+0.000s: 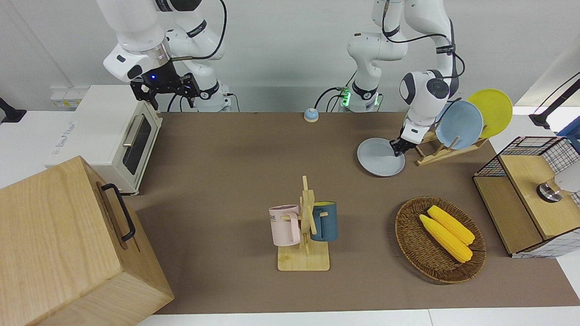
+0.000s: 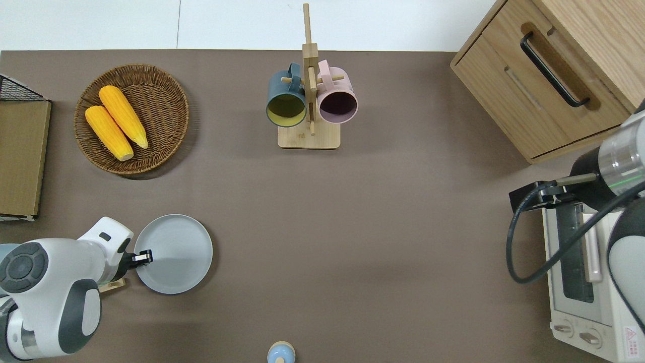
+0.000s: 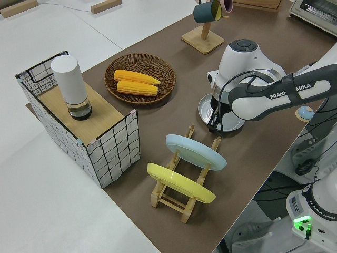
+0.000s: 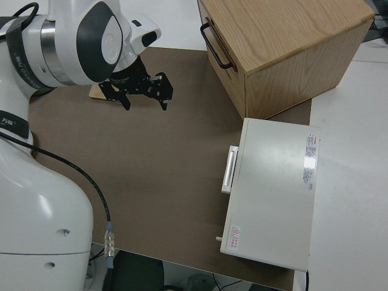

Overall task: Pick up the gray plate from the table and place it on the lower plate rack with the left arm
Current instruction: 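Lower the left gripper onto the gray plate rim and close it, then lift the gray plate with the left gripper and tilt it upright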

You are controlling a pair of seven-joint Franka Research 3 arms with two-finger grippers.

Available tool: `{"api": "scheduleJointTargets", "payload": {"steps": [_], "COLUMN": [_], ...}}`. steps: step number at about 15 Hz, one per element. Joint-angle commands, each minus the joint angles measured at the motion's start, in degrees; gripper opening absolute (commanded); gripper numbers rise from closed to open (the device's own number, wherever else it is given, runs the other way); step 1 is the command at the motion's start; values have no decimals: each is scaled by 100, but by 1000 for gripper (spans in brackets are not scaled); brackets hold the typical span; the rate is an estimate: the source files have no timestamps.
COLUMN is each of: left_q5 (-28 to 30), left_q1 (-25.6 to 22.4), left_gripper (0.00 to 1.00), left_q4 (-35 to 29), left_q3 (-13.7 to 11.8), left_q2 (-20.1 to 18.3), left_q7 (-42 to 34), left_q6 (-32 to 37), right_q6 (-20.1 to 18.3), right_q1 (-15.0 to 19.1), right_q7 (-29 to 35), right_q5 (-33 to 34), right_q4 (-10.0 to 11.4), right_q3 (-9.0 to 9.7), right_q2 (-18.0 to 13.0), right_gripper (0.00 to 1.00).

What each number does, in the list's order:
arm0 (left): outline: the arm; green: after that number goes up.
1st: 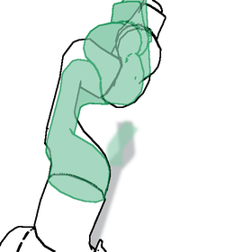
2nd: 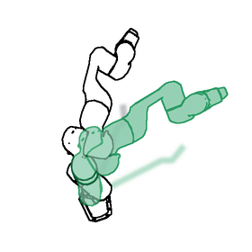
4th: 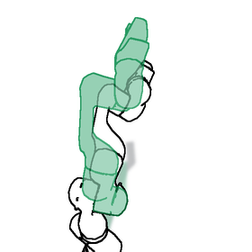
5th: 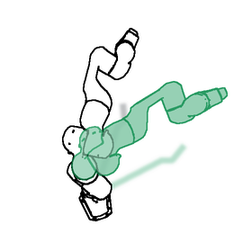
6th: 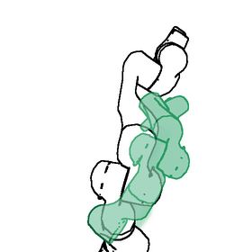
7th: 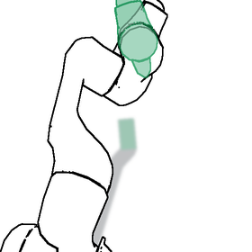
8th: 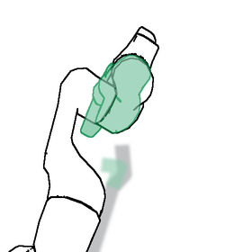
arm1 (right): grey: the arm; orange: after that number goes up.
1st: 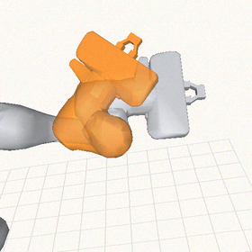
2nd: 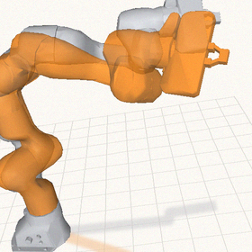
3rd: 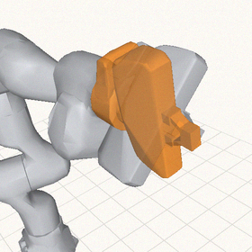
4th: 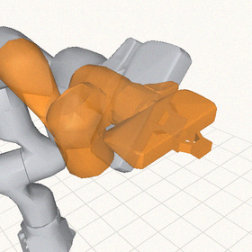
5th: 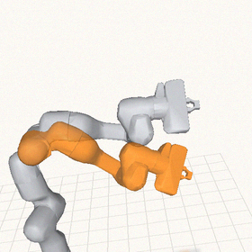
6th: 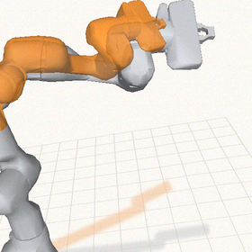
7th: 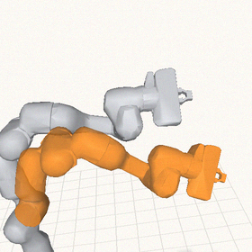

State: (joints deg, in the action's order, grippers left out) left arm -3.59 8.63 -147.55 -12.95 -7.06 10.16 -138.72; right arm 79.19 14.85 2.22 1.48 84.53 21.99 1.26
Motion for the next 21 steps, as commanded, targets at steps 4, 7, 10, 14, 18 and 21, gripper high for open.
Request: {"api": "scheduleJointTargets", "payload": {"steps": [4,7,10,14,18,21], "left_q5": [-71,-80,-80,-71,-54,-45], "left_q1": [103,103,103,103,226,226], "left_gripper": [0,0,0,0,0,0], "left_q4": [-28,-28,-10,235,1455,2115], "left_q3": [-85,-85,-85,-77,-15,20], "left_q2": [-103,-94,-94,-182,-182,-200], "left_q7": [136,136,136,145,382,391], "left_q6": [-32,-32,-32,159,1669,2532], "right_q6": [-62,-62,-62,-62,-62,-62], "right_q1": [132,132,132,132,132,132], "right_q7": [68,68,68,68,68,68], "right_q5": [37,37,37,37,37,37], "right_q4": [-41,-41,-41,-41,-41,-41], "right_q3": [121,113,113,121,121,113], "right_q2": [-12,-12,-12,-12,-12,-12], "right_gripper": [983,983,983,983,983,983]}}
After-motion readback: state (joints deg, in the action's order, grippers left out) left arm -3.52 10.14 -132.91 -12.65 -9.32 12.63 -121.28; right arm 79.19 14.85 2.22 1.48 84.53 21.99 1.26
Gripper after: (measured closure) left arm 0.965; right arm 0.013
